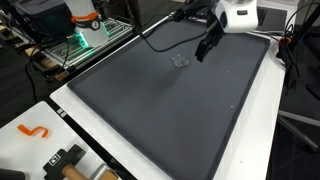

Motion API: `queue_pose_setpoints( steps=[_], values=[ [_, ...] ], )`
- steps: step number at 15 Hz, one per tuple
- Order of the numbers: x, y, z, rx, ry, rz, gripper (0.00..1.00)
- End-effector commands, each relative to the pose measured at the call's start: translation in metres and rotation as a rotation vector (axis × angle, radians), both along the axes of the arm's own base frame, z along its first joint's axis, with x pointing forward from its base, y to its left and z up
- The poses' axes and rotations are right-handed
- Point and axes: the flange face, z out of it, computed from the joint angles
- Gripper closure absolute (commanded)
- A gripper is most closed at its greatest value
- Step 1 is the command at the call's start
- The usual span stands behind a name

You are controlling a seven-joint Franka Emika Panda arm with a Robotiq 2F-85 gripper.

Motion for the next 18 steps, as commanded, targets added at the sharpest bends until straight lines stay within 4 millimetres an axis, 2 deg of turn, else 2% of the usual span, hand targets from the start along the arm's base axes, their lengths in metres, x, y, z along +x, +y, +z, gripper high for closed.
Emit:
queue_pose_setpoints(
  steps=[1,4,7,18],
  values=[
    [-0.022,-0.028,-0.009,0.119,-0.011,0.000,0.00],
    [-0.036,-0.046,-0.017,0.184,-0.031,0.022,0.00],
    [-0.052,-0.056,-0.024,0.238,-0.069,0.065,0.00],
    [-0.112,-0.067,-0.031,0.330,-0.213,0.193,0.00]
  ],
)
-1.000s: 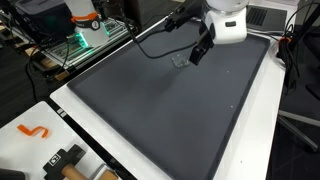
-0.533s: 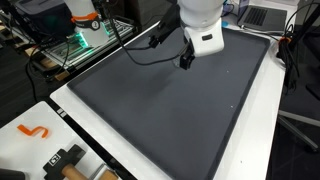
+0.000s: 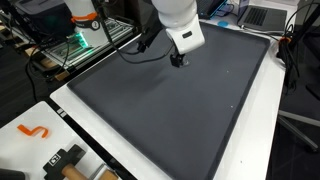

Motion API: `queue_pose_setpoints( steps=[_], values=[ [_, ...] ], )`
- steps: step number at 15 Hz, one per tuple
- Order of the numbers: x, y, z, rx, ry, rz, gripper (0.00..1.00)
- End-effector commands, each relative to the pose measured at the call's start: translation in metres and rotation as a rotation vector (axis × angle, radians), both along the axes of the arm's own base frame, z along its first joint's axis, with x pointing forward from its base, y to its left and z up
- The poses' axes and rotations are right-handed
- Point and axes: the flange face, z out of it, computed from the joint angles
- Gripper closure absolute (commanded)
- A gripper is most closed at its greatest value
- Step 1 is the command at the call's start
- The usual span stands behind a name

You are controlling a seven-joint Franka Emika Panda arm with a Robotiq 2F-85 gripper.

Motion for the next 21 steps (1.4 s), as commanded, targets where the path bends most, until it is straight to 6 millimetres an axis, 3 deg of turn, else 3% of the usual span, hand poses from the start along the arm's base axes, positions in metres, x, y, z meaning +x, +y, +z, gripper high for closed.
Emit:
queue_pose_setpoints(
  steps=[1,10,21],
  values=[
    [-0.026,-0.003,0.004,0.020,-0.054,0.027,0.00],
    [-0.052,0.004,0.008,-0.008,-0.096,0.048,0.00],
    [-0.071,0.035,0.019,-0.065,-0.116,0.082,0.00]
  ],
)
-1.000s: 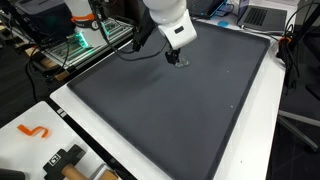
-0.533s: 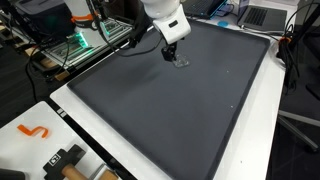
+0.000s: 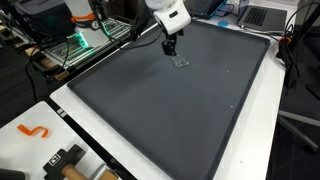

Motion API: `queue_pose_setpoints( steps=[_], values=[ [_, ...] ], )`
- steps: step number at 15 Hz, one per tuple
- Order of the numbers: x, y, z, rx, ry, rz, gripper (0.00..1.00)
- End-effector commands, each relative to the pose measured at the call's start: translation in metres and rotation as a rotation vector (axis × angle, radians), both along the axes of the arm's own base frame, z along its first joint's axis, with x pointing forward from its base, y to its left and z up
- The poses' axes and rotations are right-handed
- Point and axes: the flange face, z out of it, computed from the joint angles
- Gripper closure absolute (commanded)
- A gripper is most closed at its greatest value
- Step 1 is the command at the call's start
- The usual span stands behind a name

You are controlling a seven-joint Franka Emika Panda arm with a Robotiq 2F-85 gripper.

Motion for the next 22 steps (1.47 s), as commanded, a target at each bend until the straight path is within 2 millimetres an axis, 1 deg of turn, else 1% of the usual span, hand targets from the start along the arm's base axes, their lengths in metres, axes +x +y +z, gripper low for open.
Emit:
queue_pose_setpoints(
  steps=[1,5,8,17,22],
  values=[
    [-0.014,0.012,0.006,-0.032,-0.004,0.001,0.00],
    [-0.017,0.028,0.013,-0.066,0.019,0.000,0.00],
    [-0.015,0.043,0.021,-0.128,0.048,-0.019,0.00],
    [-0.008,0.089,0.060,-0.359,0.081,-0.034,0.00],
    [-0.003,0.106,0.084,-0.425,0.118,-0.052,0.00]
  ],
)
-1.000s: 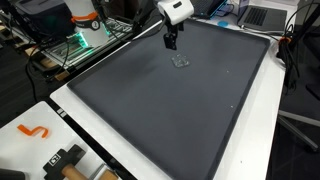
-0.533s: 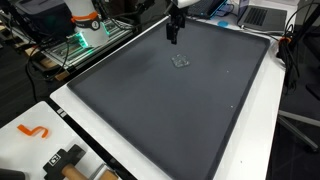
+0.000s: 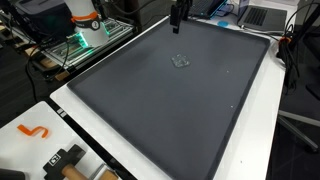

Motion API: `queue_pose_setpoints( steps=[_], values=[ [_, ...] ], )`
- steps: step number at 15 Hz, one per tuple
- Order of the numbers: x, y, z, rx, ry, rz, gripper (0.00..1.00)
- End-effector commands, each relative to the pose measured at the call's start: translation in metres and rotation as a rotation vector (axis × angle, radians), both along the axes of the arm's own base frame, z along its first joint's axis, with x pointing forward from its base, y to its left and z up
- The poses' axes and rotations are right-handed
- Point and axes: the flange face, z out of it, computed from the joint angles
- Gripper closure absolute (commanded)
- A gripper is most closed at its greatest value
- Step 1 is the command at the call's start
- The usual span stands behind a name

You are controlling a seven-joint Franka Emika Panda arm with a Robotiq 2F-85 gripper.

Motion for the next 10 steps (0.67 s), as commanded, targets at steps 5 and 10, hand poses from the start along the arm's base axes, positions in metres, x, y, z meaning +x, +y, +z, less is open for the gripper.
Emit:
queue_pose_setpoints(
  steps=[5,10],
  values=[
    [0.003,0.016,0.032,-0.069,0.041,-0.027,0.00],
    [0.008,0.019,0.036,-0.046,0.025,-0.017,0.00]
  ],
)
